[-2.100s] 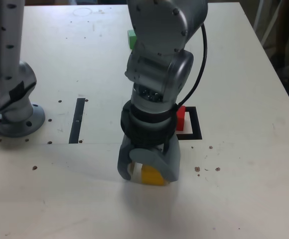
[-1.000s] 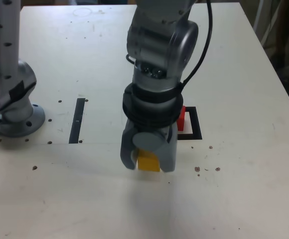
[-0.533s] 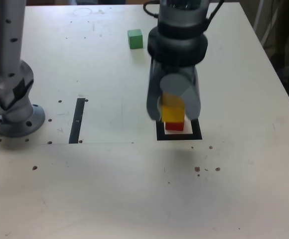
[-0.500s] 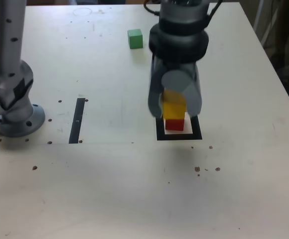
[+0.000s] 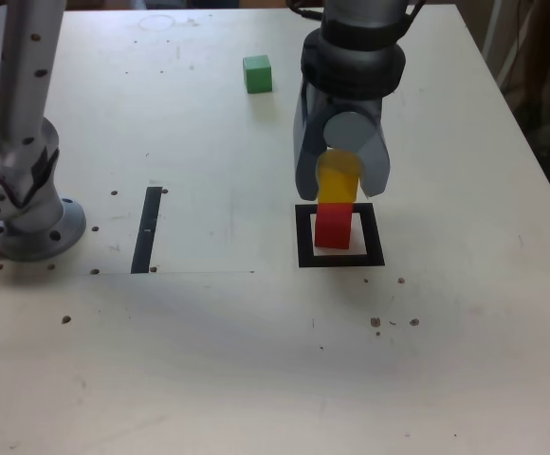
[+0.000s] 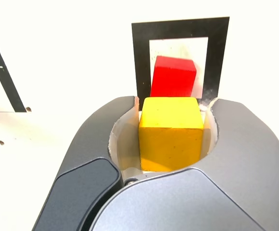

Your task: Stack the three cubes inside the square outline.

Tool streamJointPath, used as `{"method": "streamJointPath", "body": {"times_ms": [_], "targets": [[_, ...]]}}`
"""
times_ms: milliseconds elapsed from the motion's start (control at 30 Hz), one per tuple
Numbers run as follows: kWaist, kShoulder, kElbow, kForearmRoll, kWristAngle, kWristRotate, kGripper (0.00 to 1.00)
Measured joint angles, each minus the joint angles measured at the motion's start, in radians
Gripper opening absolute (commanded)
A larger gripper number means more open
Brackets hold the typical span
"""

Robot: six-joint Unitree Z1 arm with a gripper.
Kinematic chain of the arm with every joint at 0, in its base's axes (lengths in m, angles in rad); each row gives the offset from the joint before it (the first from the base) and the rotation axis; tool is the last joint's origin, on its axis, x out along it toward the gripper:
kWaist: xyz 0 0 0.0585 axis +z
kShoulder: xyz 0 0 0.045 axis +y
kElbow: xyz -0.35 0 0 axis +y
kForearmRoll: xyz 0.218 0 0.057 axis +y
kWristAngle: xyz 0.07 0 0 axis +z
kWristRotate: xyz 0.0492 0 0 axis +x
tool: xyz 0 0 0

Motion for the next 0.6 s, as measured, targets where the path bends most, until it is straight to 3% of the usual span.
{"method": "streamJointPath", "body": {"times_ms": [600], "targets": [[0.01,0.041,0.016,-0.012,-0.015,0.048,0.28]]}}
